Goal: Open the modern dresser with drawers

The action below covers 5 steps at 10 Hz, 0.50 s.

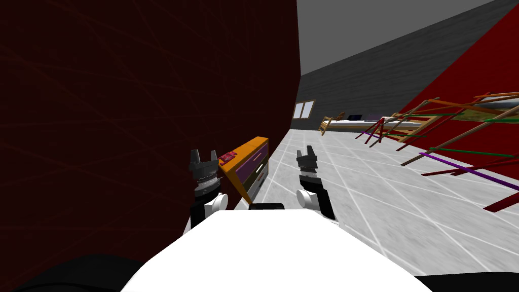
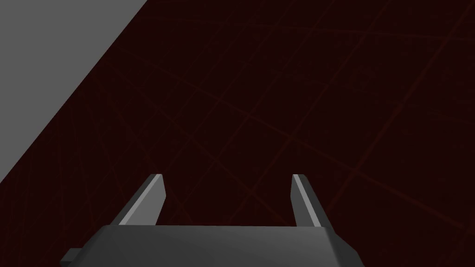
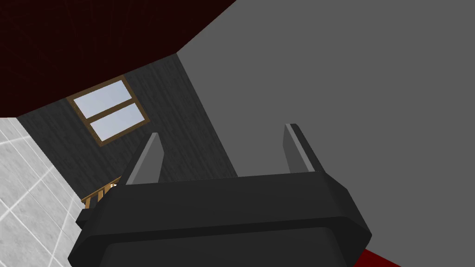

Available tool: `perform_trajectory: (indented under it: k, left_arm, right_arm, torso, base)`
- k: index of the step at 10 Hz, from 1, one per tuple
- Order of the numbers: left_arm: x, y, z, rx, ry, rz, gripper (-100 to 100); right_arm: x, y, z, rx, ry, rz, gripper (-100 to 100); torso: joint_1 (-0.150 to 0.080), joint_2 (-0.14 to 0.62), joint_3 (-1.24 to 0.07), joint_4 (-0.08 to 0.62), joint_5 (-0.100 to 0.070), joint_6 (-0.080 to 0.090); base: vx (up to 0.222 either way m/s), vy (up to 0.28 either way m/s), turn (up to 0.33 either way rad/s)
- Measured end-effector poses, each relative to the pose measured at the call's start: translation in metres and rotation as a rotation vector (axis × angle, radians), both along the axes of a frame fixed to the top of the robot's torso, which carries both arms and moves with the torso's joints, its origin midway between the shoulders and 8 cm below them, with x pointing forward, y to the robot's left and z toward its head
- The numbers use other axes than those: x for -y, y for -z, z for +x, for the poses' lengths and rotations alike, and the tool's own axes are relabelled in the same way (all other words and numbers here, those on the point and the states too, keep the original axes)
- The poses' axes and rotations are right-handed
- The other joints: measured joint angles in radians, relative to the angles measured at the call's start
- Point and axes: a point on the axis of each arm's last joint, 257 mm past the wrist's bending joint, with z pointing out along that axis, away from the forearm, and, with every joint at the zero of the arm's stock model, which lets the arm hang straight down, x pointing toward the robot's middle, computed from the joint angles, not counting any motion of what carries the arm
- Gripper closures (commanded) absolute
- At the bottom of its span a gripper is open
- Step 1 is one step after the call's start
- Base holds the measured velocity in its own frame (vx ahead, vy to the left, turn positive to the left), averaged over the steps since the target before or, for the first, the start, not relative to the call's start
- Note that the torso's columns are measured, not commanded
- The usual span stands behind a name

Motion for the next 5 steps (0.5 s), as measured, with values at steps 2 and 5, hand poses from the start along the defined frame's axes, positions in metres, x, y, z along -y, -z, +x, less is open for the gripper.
perform_trajectory:
  k: [2, 5]
  left_arm:
    - [0.0000, 0.0000, 0.0000, 0.000, 0.000, 0.000, 0]
    - [0.0000, -0.0001, -0.0001, 0.000, 0.000, 0.000, 0]
  right_arm:
    - [0.0000, 0.0000, 0.0000, 0.000, 0.000, 0.000, 0]
    - [0.0000, -0.0001, 0.0000, 0.000, 0.000, 0.000, 0]
  torso:
    - [0.000, 0.104, -0.209, 0.105, 0.000, 0.000]
    - [0.000, 0.322, -0.644, 0.322, 0.000, 0.000]
  base:
    - [0.000, 0.000, 0.000]
    - [0.000, 0.000, 0.000]
